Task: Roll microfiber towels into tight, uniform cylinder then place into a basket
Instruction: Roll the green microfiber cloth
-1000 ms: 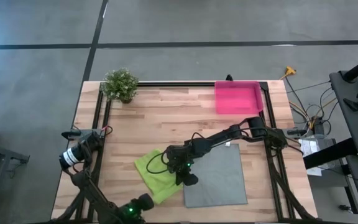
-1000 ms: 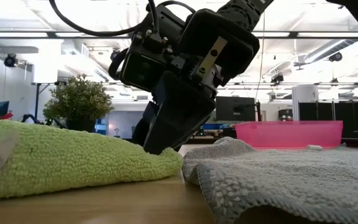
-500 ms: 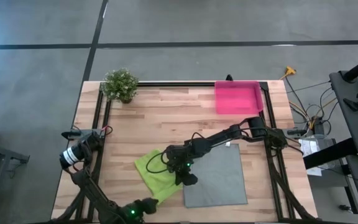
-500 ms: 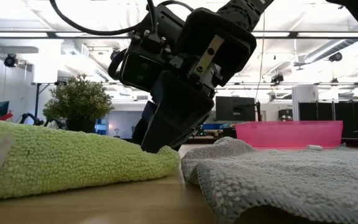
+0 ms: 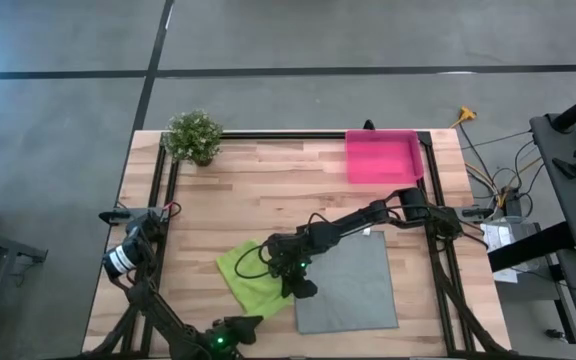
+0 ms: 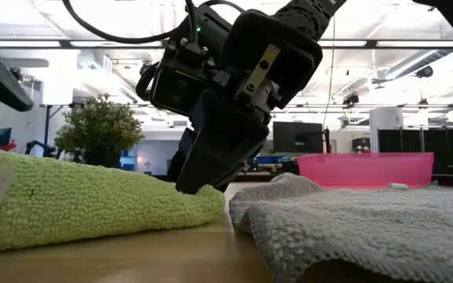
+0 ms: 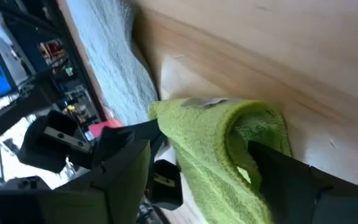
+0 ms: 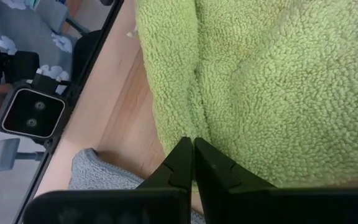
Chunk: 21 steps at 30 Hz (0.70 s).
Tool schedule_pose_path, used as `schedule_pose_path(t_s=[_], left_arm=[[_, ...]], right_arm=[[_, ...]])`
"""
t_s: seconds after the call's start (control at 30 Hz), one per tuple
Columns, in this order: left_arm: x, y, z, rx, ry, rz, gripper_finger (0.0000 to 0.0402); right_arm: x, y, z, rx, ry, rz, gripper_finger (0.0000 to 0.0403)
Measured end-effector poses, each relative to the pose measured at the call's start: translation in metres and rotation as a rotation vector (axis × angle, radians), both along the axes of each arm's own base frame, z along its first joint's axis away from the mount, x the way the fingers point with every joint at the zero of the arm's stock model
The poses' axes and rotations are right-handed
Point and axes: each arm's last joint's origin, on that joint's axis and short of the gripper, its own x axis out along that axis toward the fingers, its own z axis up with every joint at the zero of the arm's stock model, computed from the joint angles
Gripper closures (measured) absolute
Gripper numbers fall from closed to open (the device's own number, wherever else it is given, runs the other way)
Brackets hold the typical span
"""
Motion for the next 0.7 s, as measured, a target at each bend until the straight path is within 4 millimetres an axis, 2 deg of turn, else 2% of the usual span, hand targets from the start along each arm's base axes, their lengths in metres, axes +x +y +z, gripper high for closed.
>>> schedule_pose_path(t_s=[0.4, 0.7], left_arm=[[-0.001, -0.010, 0.001, -0.210, -0.108, 0.076, 0.0208], [0.000, -0.002, -0.005, -0.339, -0.174, 0.197, 0.0295]], right_arm=[[0.000, 0.000, 0.000, -0.002, -0.005, 0.004, 0.0394], [0.000, 0.000, 0.000, -0.003, -0.006, 0.005, 0.0394]])
